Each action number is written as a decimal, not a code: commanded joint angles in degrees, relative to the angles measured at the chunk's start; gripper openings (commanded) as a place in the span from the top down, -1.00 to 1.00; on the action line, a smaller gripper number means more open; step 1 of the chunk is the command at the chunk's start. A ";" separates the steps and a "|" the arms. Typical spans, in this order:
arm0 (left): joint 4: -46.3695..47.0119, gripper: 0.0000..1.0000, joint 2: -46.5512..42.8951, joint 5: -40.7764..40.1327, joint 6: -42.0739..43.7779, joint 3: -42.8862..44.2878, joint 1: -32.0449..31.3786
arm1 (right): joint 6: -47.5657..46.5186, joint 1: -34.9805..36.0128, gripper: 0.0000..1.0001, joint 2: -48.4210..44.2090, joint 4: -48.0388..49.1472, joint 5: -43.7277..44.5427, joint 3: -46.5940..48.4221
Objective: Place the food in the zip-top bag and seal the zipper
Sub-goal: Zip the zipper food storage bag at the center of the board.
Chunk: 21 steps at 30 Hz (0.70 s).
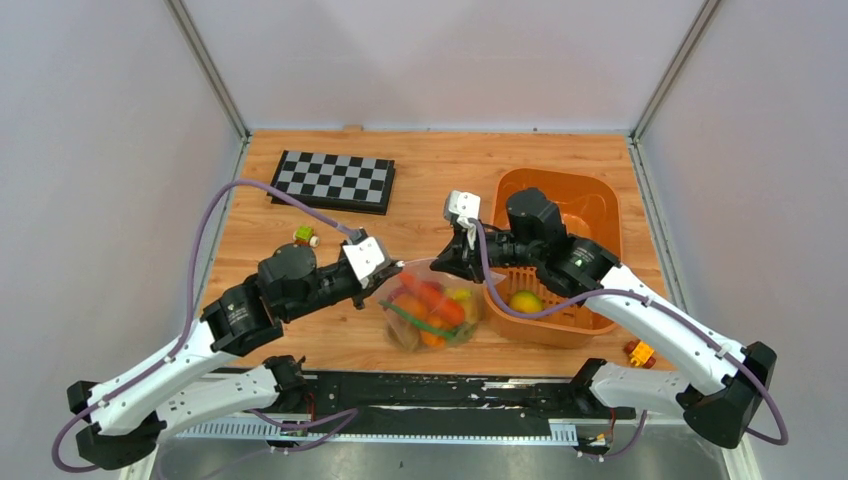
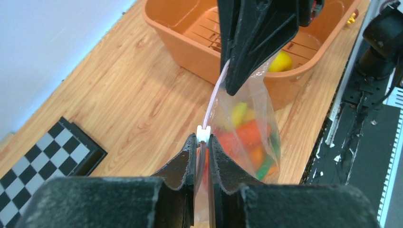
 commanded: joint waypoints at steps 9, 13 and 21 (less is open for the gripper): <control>-5.91 0.83 -7.97 -17.94 -2.36 -1.44 0.31 | 4.08 -0.12 1.00 -3.43 3.70 6.26 -2.66; -6.33 0.80 -9.24 -20.72 -2.24 -1.65 0.31 | 4.06 -0.10 1.00 -3.71 3.65 6.76 -3.11; -8.12 0.79 -10.84 -25.52 -1.72 -1.40 0.30 | 4.29 -0.08 1.00 -3.49 3.64 7.49 -3.03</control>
